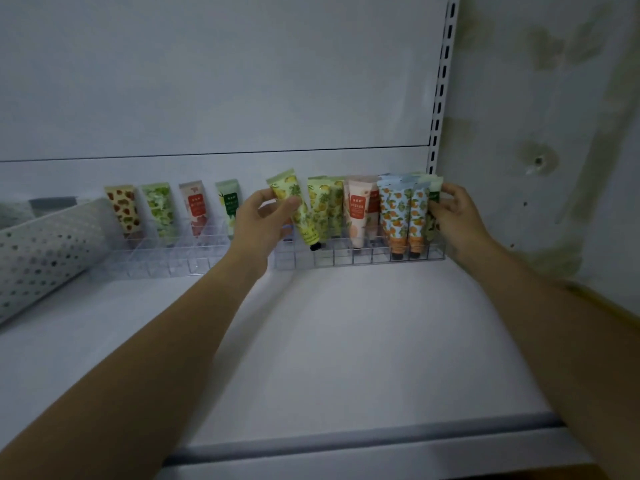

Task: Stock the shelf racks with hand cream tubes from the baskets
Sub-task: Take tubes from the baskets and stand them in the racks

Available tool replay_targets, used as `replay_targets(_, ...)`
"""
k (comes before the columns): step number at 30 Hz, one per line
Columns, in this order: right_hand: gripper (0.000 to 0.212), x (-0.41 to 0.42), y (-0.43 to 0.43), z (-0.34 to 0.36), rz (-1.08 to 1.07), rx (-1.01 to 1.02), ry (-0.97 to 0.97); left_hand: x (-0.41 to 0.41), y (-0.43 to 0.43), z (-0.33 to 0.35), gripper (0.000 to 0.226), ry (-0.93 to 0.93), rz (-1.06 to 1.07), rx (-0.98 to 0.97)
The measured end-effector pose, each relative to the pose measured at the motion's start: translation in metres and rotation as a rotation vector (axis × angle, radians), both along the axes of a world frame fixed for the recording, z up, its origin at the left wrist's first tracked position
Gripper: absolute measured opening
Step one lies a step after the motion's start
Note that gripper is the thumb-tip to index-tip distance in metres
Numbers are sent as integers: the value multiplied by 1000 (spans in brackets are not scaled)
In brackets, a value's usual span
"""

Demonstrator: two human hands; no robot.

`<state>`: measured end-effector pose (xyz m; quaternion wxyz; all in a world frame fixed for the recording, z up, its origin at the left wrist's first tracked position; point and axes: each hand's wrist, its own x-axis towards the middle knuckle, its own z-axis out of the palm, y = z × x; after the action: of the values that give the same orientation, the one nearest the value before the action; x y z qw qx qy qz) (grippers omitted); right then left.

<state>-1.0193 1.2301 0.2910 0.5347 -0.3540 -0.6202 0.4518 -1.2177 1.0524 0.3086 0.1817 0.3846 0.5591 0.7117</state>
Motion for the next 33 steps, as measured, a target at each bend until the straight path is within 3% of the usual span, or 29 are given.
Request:
replay_targets(2,35,-1,2,0,-30,3,-16,-3,5,10,9,57,16,6)
replay_targets(5,42,0,-3,3,-183,102,-111,-4,15,24,21,176,19,-15)
replay_targets(9,43,2,-26,15,-443,569,-270,0,33,40,30,405,34,-105)
replay_targets(12,39,-10,-48,20,-336,833,-338,0,47,45,23,587,96,-137)
replay_targets(17,32,-34,-71,5,-32,1037,-602,-2,62,43,20,783,159,-210)
replay_targets(23,36,-49,-72,-25,344,1003,-894,-4,72,45,27,883,119,-297)
replay_targets(28,40,-51,-73,-25,340,978,-872,-5,73,45,19,1040,143,-325)
replay_targets(33,34,-53,-75,-21,308,1028,-856,-15,60,53,19,1044,217,-292)
